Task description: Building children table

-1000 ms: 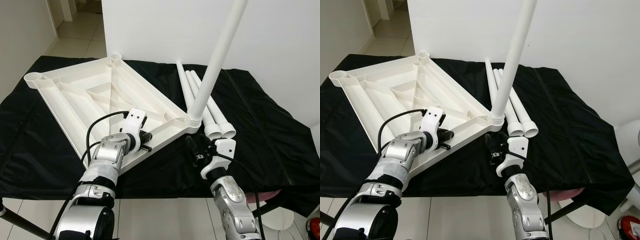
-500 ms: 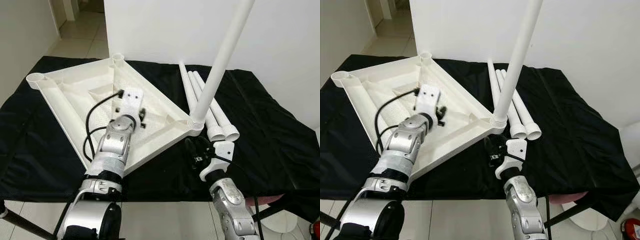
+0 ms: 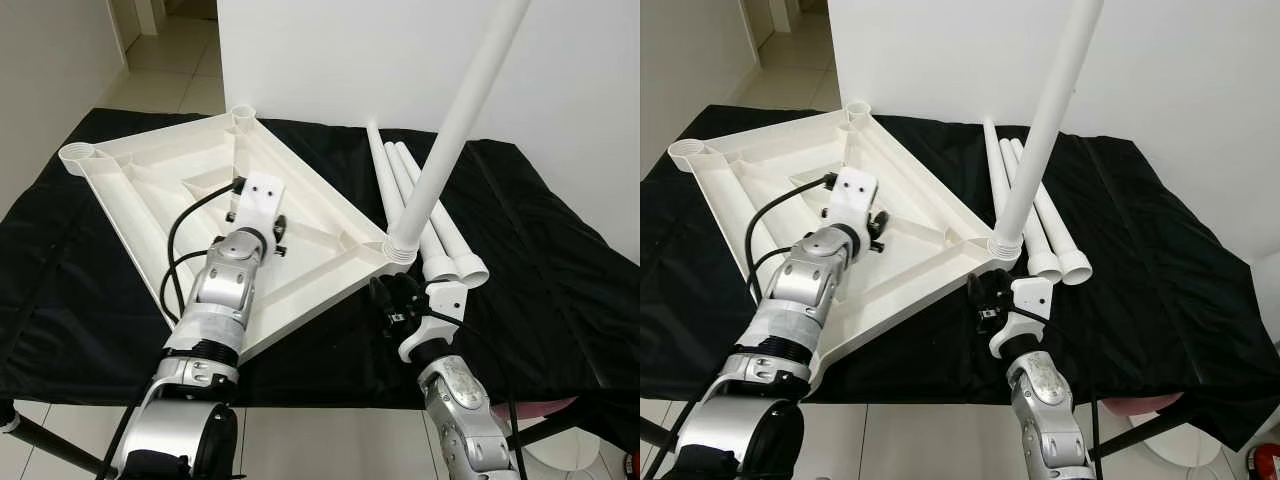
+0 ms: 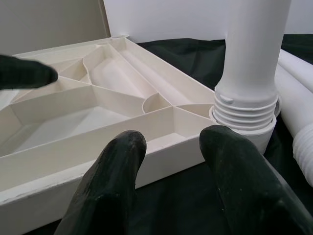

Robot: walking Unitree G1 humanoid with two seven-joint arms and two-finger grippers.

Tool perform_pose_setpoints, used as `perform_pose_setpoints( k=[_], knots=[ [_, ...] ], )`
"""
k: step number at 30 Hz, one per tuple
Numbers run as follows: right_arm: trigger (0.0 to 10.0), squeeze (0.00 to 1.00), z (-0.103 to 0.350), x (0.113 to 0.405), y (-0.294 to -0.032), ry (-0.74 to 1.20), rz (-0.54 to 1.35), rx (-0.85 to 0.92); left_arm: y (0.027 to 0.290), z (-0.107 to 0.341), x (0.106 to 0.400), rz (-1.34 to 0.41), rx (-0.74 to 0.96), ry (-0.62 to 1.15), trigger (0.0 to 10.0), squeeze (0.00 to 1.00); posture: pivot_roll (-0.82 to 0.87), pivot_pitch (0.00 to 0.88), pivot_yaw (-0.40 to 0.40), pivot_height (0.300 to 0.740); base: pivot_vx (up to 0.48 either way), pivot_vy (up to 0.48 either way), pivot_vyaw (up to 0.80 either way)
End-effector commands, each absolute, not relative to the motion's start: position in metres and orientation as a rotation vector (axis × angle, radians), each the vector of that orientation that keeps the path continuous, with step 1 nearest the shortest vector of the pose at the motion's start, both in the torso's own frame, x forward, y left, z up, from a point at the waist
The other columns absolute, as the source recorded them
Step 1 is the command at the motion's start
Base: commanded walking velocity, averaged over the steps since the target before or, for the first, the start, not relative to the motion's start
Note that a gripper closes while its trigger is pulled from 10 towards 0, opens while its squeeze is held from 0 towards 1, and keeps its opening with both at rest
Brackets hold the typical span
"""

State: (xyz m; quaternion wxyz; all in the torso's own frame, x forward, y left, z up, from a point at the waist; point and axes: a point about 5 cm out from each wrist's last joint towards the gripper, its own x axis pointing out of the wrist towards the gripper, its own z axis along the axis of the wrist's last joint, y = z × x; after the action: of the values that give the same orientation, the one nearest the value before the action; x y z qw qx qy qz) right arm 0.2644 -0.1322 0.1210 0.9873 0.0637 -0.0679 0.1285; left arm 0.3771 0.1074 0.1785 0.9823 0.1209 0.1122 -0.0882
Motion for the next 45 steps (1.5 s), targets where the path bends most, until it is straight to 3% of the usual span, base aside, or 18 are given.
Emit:
perform_pose_setpoints(
  k=[1, 8, 9, 12, 23, 33, 45],
  knots=[
    [10.0, 0.00, 0.121, 0.262, -0.137, -0.145, 0.236, 0.124, 0.110, 0.169, 0.376, -0.132, 0.278, 0.277, 10.0, 0.00, -0.01, 0.000, -0.055, 0.740, 0.000, 0.000, 0.00],
    [10.0, 0.00, 0.122, 0.263, -0.143, -0.148, 0.205, 0.116, 0.096, 0.152, 0.359, -0.381, 0.294, 0.326, 10.0, 0.00, -0.01, 0.000, -0.055, 0.740, 0.000, 0.000, 0.00],
    [10.0, 0.00, 0.122, 0.262, -0.144, -0.147, 0.205, 0.114, 0.089, 0.149, 0.350, -0.494, 0.276, 0.334, 10.0, 0.00, -0.01, 0.000, -0.055, 0.740, 0.000, 0.000, 0.00],
    [10.0, 0.00, 0.121, 0.262, -0.144, -0.146, 0.205, 0.113, 0.086, 0.147, 0.343, -0.558, 0.268, 0.350, 10.0, 0.00, -0.01, 0.000, -0.054, 0.740, 0.000, 0.000, 0.00],
    [10.0, 0.00, 0.122, 0.262, -0.145, -0.144, 0.205, 0.110, 0.091, 0.156, 0.340, -0.594, 0.244, 0.302, 10.0, 0.00, -0.01, 0.000, -0.058, 0.740, 0.000, 0.000, 0.00],
    [10.0, 0.00, 0.122, 0.264, -0.145, -0.140, 0.213, 0.106, 0.078, 0.169, 0.326, -0.710, 0.184, 0.241, 10.0, 0.00, -0.01, 0.000, -0.065, 0.740, 0.000, 0.000, 0.00],
    [10.0, 0.00, 0.122, 0.264, -0.146, -0.139, 0.215, 0.098, 0.075, 0.152, 0.327, -0.707, 0.288, 0.315, 10.0, 0.00, -0.02, 0.000, -0.064, 0.740, 0.000, 0.000, 0.00]
  ],
)
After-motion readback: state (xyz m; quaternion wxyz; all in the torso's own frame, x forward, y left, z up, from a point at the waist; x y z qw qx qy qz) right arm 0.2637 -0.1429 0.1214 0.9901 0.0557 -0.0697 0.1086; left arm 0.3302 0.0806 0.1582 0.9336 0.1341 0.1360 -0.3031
